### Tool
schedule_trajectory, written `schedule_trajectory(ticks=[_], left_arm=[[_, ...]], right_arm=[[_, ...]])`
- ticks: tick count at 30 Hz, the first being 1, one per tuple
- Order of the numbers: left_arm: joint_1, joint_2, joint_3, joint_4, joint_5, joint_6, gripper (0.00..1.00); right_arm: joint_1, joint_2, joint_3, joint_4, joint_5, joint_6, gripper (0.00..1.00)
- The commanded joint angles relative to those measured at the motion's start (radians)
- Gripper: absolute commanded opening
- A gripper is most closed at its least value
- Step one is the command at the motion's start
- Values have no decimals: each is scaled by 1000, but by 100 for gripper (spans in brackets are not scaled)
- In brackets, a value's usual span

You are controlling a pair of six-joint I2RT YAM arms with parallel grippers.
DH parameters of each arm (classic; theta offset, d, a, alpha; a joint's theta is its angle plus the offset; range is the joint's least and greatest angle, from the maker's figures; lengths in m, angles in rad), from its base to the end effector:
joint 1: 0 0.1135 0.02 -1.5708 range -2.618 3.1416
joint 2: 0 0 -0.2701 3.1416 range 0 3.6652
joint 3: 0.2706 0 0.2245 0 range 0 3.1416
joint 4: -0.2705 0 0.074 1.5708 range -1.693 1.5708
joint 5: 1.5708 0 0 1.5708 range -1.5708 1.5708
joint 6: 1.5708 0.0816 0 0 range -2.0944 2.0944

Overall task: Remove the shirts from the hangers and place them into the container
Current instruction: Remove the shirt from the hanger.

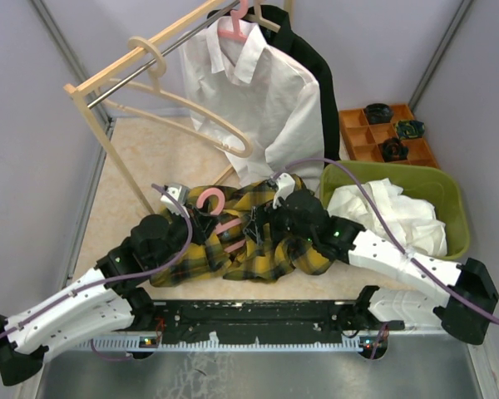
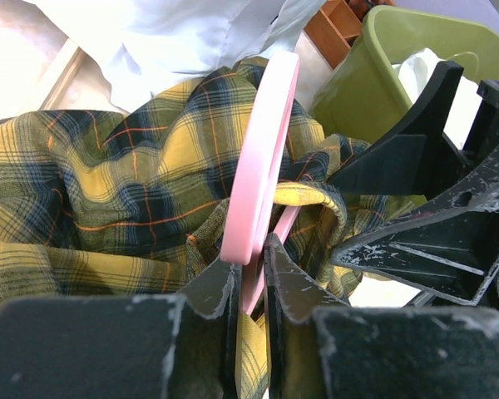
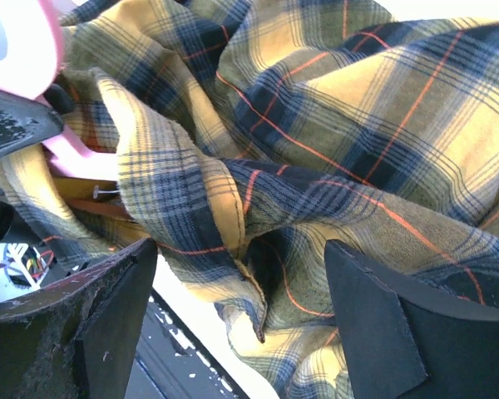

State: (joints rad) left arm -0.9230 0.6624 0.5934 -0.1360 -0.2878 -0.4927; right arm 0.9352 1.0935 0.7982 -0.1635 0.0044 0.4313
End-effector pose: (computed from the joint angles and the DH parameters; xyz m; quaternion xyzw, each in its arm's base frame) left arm 0.1247 -0.1264 0.2936 0.0755 0.7693 -0.3216 0.5468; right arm 0.1546 0.2089 0.2790 -0.2106 0.8228 0.3318 0.4105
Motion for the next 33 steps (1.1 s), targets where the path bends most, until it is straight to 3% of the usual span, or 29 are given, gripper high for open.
schedule_trajectory(ticks=[1,6,9,11,15,18,26,33], left_arm=[[2,6,39,23,7,-10,0],[2,-9,34,2,10,2,0],[2,-23,19,8,4,8,0],[2,-26,23,8,7,20,0],[2,-33,26,7,24,30,0],[2,-44,18,25,67,56,0],[2,-57,34,36,172,135,0],[2,-95,62,21,251,208,0]], right_arm=[[4,31,13,51,76,77,81],[9,101,53,79,41,110,81],[32,128,116,-85,268,226,74],[33,137,153,-175,326,260,60],[31,82,121,-136,371,247,19],[5,11,78,-84,399,247,4],[-255,-55,60,-134,224,248,2],[-332,-44,64,-165,221,235,3]])
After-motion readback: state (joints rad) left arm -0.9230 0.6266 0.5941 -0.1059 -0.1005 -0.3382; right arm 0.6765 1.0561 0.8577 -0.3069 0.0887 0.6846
